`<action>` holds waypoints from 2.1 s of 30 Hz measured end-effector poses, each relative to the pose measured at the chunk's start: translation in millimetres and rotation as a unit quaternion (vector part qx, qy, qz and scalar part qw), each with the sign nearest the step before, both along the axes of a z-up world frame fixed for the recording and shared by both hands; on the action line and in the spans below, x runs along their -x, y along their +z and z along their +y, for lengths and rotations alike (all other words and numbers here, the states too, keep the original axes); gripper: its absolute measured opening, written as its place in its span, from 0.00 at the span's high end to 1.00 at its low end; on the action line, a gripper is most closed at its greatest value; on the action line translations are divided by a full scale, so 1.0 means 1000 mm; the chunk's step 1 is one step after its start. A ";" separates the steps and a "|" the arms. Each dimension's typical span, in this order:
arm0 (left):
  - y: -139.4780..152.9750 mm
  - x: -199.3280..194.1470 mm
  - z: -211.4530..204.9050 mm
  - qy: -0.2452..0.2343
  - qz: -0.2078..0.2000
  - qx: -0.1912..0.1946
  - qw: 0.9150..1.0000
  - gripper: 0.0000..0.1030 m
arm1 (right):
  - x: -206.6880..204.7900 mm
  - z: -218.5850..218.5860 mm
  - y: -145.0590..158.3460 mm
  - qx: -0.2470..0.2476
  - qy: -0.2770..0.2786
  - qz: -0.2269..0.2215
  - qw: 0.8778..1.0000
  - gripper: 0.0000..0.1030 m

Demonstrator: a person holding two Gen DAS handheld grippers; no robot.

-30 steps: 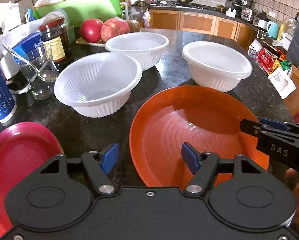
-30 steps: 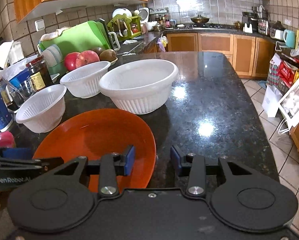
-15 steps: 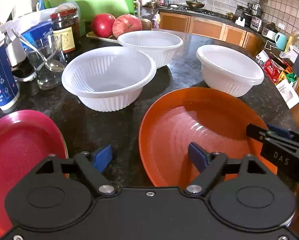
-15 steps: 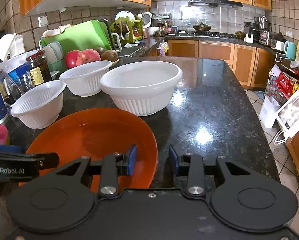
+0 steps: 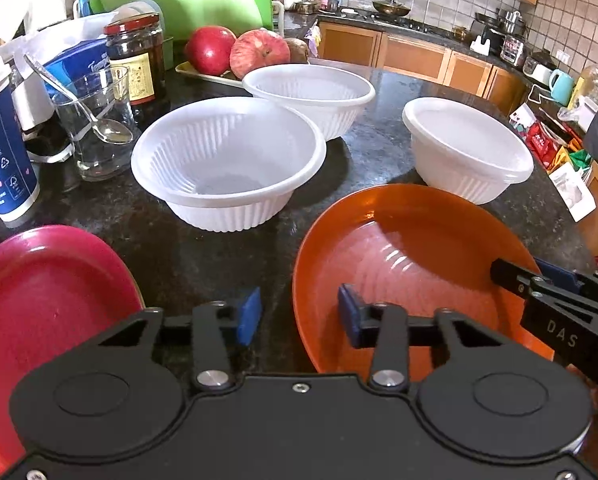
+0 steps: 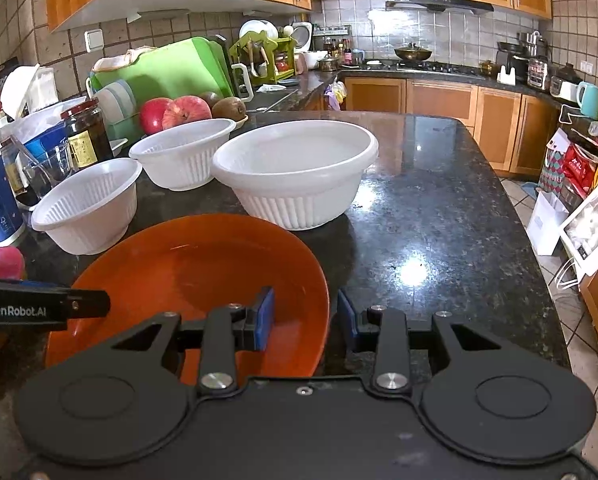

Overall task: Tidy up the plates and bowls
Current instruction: 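Move the open left gripper to the rim of the orange plate, then close the left gripper on the orange plate rim and lift it toward the pink plate, then lower the orange plate onto the pink plate and open the left gripper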

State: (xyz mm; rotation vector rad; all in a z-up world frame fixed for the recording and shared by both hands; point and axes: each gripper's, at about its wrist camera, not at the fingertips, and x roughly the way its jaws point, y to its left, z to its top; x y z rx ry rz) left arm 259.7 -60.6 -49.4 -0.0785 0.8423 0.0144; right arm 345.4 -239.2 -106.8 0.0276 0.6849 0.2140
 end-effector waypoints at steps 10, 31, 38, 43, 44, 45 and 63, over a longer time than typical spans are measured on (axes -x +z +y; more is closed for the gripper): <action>0.001 -0.002 0.002 -0.013 0.005 0.021 1.000 0.75 | 0.001 0.004 0.001 0.007 0.000 0.001 1.000 0.73; 0.008 0.028 0.000 -0.032 0.011 0.005 0.999 0.76 | 0.042 0.002 0.011 0.007 -0.018 0.001 1.000 0.87; 0.015 0.045 0.005 -0.033 0.005 0.009 0.999 0.76 | 0.062 0.007 0.018 0.004 -0.017 -0.007 1.000 0.87; 0.022 0.056 0.019 -0.029 -0.002 0.010 1.000 0.76 | 0.075 0.023 0.026 0.004 -0.012 -0.018 1.000 0.87; 0.023 0.057 0.022 -0.029 -0.002 0.010 1.000 0.76 | 0.076 0.028 0.028 0.004 -0.012 -0.020 1.000 0.87; 0.025 0.059 0.027 -0.029 -0.004 0.010 1.000 0.76 | 0.079 0.031 0.031 0.003 -0.011 -0.023 1.000 0.87; 0.048 0.089 0.141 0.008 -0.033 -0.006 0.999 0.75 | 0.098 0.154 0.054 -0.001 0.042 -0.032 0.999 0.87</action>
